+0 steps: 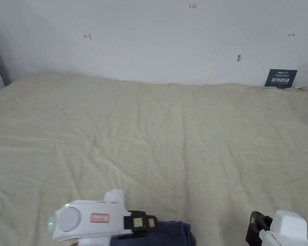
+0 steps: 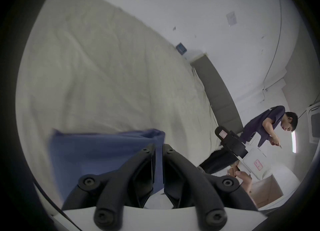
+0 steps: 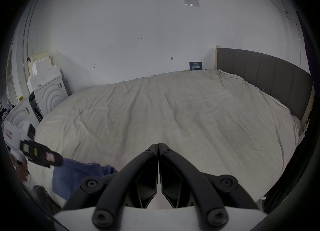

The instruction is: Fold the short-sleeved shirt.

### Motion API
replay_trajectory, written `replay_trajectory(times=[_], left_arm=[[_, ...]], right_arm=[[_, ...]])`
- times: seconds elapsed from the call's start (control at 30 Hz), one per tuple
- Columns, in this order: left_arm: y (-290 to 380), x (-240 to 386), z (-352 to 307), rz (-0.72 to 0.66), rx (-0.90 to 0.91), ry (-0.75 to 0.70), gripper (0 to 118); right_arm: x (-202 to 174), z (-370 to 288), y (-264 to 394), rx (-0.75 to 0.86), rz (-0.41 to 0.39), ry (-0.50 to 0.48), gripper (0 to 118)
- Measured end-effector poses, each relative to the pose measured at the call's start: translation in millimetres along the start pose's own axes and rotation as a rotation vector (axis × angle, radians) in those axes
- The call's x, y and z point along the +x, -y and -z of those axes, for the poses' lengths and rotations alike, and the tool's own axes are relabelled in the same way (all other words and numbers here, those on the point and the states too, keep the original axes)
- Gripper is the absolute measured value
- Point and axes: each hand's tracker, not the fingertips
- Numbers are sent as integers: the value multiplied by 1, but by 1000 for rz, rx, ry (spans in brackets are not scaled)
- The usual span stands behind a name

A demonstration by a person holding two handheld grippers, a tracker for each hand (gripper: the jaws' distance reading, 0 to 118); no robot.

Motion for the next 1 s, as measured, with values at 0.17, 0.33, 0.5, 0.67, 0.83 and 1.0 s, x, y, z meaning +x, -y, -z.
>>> replay_trajectory(times=[0.17, 0.33, 0.5, 0.67, 0.83, 1.0], left_arm=[[2, -33, -55, 60, 83, -160, 74], [16, -69, -61, 32, 46, -191, 108], [22, -92, -34, -32, -4, -185, 108], [27, -106, -9, -55, -23, -178, 107], [22, -94, -4, -73, -17, -137, 77], [24, -89, 5, -55, -27, -140, 38]], right_arm=[[-9, 6, 0, -3, -14, -21, 1], [-20, 10, 0, -10, -20, -42, 1], [-31, 10, 0, -12, -27, -60, 1], [-35, 8, -1, -6, -31, -66, 1], [-37, 8, -2, -5, -35, -66, 1], [-40, 8, 0, -8, -31, -72, 1]])
